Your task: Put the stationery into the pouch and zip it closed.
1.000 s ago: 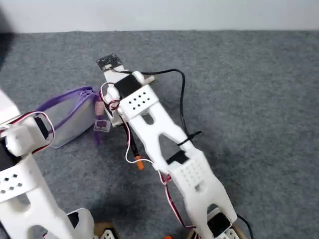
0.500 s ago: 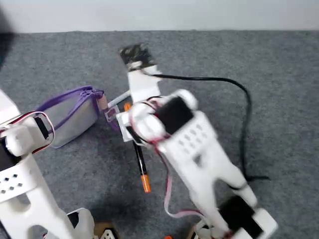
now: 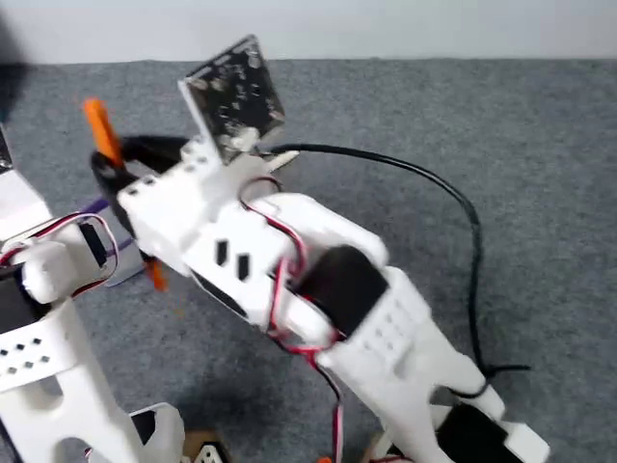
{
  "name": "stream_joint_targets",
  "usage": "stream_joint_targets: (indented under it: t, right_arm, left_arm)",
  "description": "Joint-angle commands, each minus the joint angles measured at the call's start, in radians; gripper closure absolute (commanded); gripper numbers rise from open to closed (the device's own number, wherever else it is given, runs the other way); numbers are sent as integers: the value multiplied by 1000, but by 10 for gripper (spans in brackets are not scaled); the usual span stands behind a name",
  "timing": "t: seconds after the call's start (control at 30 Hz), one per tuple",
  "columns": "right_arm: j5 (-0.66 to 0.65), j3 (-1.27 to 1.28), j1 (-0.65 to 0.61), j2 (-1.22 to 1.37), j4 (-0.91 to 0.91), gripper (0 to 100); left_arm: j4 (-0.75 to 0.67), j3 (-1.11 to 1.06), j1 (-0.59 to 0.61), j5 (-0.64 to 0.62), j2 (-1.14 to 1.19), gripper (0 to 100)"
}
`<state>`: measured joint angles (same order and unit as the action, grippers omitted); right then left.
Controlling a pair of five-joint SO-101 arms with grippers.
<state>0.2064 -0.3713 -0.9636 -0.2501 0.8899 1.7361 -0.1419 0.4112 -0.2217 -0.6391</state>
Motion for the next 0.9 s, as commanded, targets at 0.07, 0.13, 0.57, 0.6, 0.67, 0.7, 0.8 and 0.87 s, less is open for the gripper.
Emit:
stream_joint_targets:
  t: [0.07,0.13,0.57,0.6,0.67,0.7,0.8,0.87]
  right_arm:
    - [-114,-5,2,68,-262,991]
    - [-140,-5,7,101,-343,991]
    - [-184,69,76,239,-430,991]
    - [-184,103,81,234,-430,991]
    - [-183,170,93,211,-430,991]
    - [-183,201,94,194,-430,991]
    - [-183,287,96,125,-430,991]
    - [-184,334,96,70,-430,991]
  left_arm:
    - [8,4,-12,-15,-9,986]
    - [8,5,-12,-15,-9,986]
    - [9,7,-8,-15,-9,986]
    - [9,7,-8,-15,-9,986]
    - [9,7,-8,-15,-9,986]
    - [9,7,-8,-15,-9,986]
    - [9,7,-8,-15,-9,986]
    - [9,7,-8,-15,-9,986]
